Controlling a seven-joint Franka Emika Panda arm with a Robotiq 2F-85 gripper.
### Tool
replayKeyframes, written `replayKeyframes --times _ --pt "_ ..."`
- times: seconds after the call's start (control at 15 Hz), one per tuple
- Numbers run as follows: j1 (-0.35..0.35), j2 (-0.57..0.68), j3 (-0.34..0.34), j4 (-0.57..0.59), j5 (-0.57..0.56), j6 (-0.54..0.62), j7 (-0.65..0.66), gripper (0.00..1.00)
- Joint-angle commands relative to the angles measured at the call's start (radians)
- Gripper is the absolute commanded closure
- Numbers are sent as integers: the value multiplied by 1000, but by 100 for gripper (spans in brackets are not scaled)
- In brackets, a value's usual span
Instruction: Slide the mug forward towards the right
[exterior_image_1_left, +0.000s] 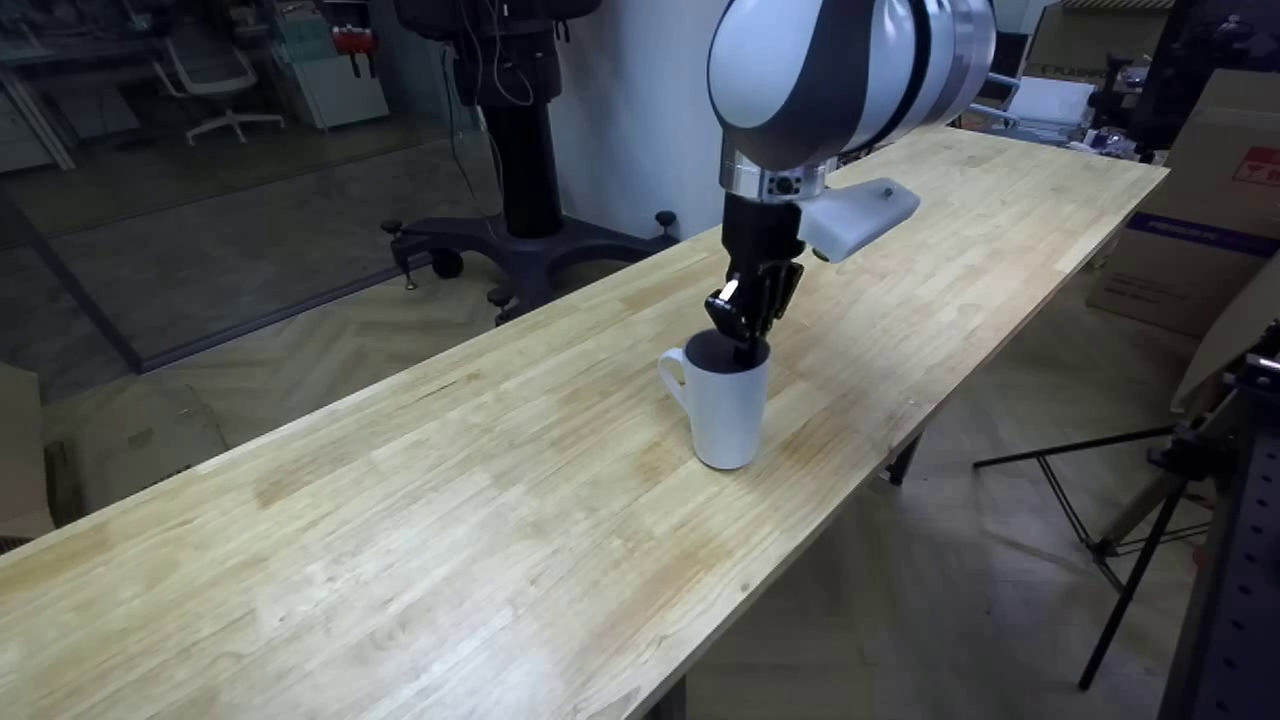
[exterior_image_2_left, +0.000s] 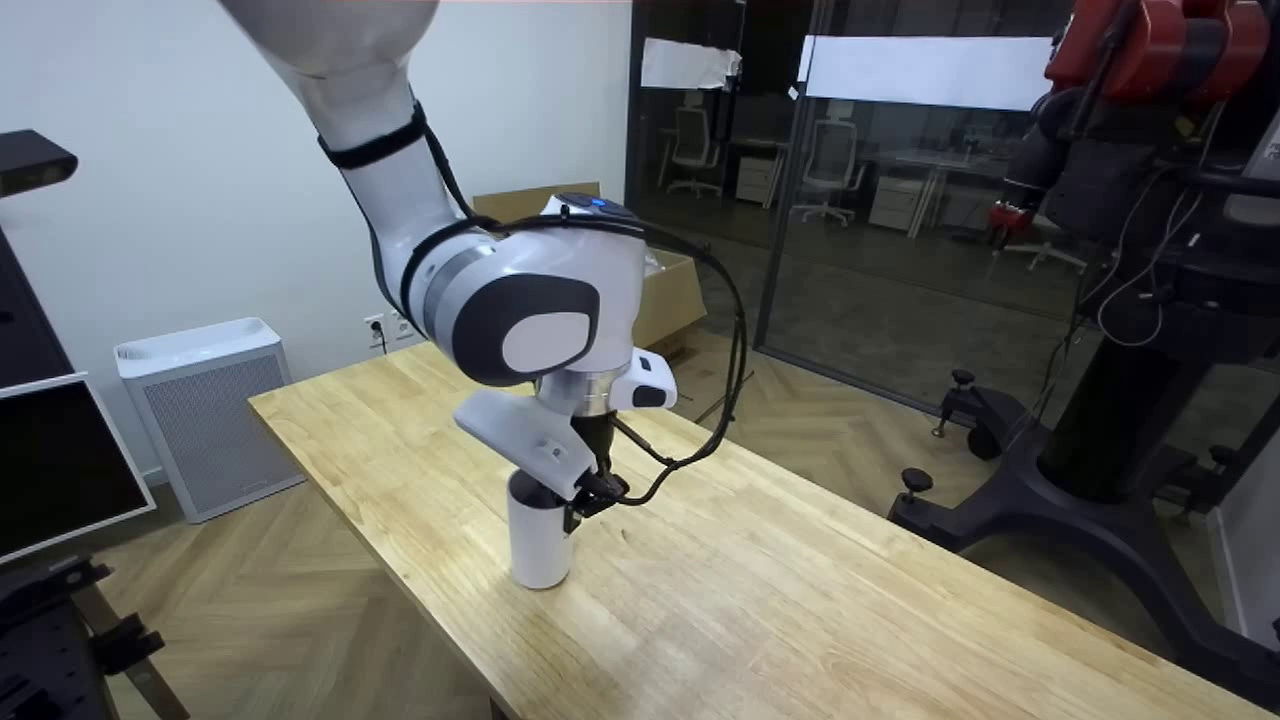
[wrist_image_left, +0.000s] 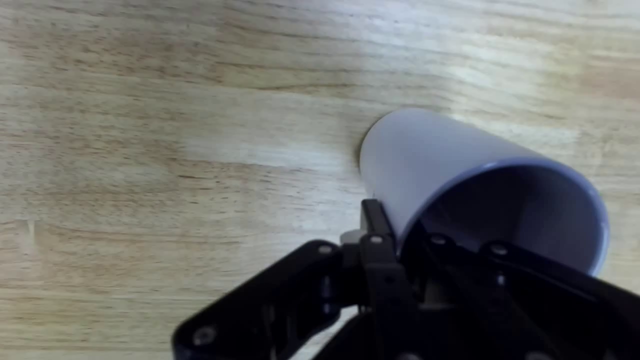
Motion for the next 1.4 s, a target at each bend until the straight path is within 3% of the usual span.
replayKeyframes --times 0.0,0.53,1.33 --pt "52 26 -84 77 4 15 154 98" --pt "55 100 -245 270 21 -113 400 98" --pt "57 240 -253 443 261 -83 759 98"
